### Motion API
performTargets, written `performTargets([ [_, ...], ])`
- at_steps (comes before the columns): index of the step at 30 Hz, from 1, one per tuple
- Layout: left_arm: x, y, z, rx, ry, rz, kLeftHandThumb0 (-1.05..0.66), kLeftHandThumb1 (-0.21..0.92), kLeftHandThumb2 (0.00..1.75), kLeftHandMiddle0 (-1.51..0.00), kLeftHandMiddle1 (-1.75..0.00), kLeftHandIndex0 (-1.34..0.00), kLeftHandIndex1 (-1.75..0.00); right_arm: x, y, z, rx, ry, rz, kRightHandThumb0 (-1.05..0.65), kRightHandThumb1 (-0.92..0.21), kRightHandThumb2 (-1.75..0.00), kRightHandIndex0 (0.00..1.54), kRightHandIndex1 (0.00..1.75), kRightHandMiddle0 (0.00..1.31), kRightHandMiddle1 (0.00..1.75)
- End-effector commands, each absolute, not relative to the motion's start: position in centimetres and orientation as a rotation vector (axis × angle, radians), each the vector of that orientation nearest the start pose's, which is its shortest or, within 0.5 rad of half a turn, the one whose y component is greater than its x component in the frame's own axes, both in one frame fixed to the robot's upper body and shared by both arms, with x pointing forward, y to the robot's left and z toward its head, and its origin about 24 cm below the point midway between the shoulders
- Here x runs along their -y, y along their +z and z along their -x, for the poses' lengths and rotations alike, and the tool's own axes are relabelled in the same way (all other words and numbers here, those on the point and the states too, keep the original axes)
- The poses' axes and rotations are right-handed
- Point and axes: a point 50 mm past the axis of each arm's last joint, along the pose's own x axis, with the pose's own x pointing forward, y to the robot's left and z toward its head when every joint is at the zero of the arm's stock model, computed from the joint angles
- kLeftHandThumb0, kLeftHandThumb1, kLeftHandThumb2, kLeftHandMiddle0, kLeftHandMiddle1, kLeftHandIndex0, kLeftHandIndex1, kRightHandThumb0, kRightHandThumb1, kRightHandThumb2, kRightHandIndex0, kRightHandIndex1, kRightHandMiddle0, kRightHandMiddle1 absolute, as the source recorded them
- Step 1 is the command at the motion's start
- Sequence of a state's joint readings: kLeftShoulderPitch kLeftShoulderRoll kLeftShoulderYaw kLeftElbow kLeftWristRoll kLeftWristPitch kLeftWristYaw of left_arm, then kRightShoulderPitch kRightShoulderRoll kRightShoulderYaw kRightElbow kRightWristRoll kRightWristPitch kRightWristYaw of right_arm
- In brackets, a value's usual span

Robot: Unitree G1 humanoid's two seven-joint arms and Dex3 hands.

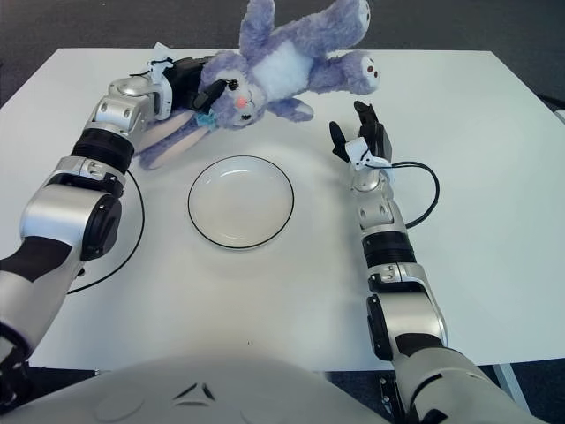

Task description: Put the doll into the plate.

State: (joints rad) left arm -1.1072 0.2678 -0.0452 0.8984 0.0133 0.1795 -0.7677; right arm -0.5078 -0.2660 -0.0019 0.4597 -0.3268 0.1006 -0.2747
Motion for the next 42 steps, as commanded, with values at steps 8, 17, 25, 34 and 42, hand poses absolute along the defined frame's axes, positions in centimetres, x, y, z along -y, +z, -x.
performTargets([
  [8,-12.0,19.6,-40.2,-0.112,-0.842,-0.389,0.41,0.50,1.07,-0.46,-1.75,-0.48,-1.75,20.5,10.4,-34.8,0.078,-0.320,0.633,-0.83,-0.92,-0.76,0.31,0.00,0.24,0.23],
  [17,-12.2,19.5,-40.0,-0.139,-0.847,-0.467,0.41,0.49,1.08,-0.47,-1.75,-0.49,-1.75,20.3,10.8,-34.8,0.118,-0.336,0.688,-0.84,-0.92,-0.76,0.31,0.00,0.24,0.22],
  [25,-12.3,19.6,-40.0,-0.193,-0.880,-0.508,0.42,0.48,1.09,-0.47,-1.75,-0.49,-1.75,20.3,11.2,-34.8,0.145,-0.354,0.712,-0.83,-0.92,-0.76,0.31,0.00,0.24,0.22],
  [34,-12.5,20.0,-39.8,-0.258,-0.951,-0.574,0.42,0.48,1.09,-0.48,-1.75,-0.50,-1.75,20.3,11.4,-34.8,0.151,-0.358,0.711,-0.83,-0.92,-0.76,0.29,0.00,0.24,0.22],
  [42,-12.8,20.1,-39.5,-0.284,-0.980,-0.627,0.42,0.48,1.10,-0.48,-1.75,-0.51,-1.75,20.5,11.7,-34.8,0.151,-0.359,0.709,-0.83,-0.92,-0.76,0.28,0.00,0.24,0.22],
])
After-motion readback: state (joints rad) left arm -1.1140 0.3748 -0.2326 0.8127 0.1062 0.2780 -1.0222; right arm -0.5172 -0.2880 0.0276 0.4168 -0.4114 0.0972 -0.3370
